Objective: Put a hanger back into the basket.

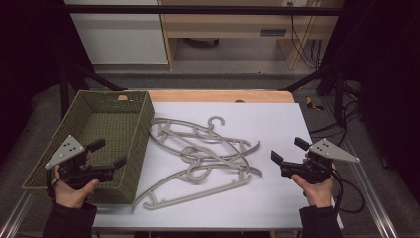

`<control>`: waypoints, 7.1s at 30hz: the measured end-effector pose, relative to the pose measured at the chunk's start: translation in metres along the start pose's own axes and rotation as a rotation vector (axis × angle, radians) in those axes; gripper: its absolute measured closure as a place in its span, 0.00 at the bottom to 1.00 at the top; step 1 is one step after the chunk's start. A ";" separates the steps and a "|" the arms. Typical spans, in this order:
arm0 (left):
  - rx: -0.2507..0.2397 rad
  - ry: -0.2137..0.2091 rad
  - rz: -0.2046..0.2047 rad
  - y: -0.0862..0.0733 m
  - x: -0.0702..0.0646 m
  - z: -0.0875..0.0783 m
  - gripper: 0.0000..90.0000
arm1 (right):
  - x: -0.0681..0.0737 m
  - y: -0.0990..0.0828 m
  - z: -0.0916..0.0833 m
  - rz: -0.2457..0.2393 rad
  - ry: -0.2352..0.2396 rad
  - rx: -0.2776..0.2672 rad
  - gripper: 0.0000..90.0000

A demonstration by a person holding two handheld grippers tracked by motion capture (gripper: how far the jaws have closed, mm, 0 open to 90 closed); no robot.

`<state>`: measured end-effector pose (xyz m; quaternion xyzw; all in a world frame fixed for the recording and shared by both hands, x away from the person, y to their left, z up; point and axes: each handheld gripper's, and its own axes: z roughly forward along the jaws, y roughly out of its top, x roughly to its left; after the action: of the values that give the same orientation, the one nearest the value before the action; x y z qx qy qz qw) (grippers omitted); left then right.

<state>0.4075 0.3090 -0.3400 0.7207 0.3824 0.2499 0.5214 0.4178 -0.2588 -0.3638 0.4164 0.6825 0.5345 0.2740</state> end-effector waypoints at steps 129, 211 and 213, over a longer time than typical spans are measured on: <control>0.037 -0.095 0.077 0.016 -0.020 -0.002 0.09 | 0.037 0.038 0.102 -0.327 0.281 0.505 0.91; 0.427 -0.007 0.499 0.050 -0.092 0.054 0.91 | 0.045 0.052 0.009 -0.250 0.277 0.028 0.27; 0.415 0.020 0.492 0.055 -0.085 0.050 0.91 | 0.041 0.045 0.006 -0.215 0.248 0.030 0.22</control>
<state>0.4112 0.2029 -0.3015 0.8799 0.2448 0.2924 0.2836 0.4148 -0.2170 -0.3191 0.2762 0.7597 0.5389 0.2370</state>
